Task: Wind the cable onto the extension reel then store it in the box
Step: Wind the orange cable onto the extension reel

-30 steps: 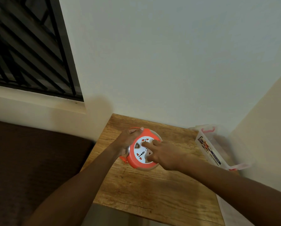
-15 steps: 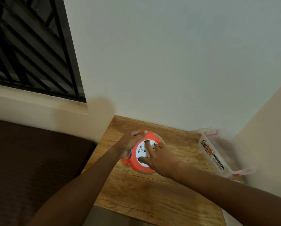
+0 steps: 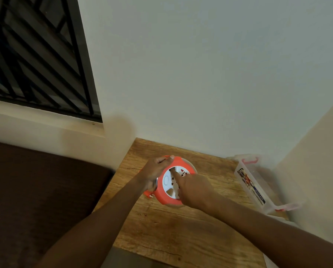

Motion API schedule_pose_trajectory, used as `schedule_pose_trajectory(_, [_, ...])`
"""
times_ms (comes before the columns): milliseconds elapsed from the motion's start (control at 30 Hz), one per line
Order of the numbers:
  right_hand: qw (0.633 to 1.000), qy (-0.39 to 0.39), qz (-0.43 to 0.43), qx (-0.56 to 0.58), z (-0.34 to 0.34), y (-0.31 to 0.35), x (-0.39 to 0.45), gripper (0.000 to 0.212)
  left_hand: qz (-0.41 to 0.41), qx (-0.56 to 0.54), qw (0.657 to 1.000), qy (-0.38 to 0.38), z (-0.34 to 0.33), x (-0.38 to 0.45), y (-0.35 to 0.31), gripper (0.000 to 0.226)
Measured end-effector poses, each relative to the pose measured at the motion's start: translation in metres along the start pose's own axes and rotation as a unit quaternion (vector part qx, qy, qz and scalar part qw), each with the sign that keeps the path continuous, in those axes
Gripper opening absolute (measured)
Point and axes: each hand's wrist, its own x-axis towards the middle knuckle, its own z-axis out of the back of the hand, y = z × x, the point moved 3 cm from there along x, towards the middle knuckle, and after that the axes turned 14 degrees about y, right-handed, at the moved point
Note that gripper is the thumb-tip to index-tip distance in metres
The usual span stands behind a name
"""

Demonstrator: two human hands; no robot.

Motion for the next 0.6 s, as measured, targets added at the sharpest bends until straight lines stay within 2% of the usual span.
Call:
schedule_pose_trajectory(67, [0.993, -0.044, 0.041, -0.100, 0.001, -0.004, -0.006, 0.087, -0.006, -0.011, 1.000, -0.005, 0.003, -0.001, -0.004, 0.026])
schedule_pose_trajectory(133, [0.977, -0.078, 0.117, -0.158, 0.005, -0.006, -0.011, 0.077, -0.006, -0.001, 1.000, -0.004, 0.006, -0.001, -0.007, 0.028])
schedule_pose_trajectory(200, [0.960, -0.079, 0.189, -0.192, 0.006, -0.006, -0.015, 0.063, -0.005, 0.001, 1.000, -0.001, 0.007, -0.002, -0.008, 0.028])
schedule_pose_trajectory(267, [0.951, -0.061, 0.227, -0.201, 0.005, -0.004, -0.016, 0.055, -0.004, 0.006, 1.000, 0.004, 0.005, -0.003, -0.009, 0.029])
schedule_pose_trajectory(467, [0.951, -0.038, 0.208, -0.224, 0.016, 0.000, -0.017, 0.056, 0.011, 0.028, 0.999, 0.025, 0.004, -0.007, -0.007, 0.030])
schedule_pose_trajectory(600, [0.961, -0.019, 0.184, -0.206, 0.015, 0.000, -0.016, 0.061, 0.009, 0.044, 0.999, 0.011, 0.007, -0.010, -0.007, 0.028])
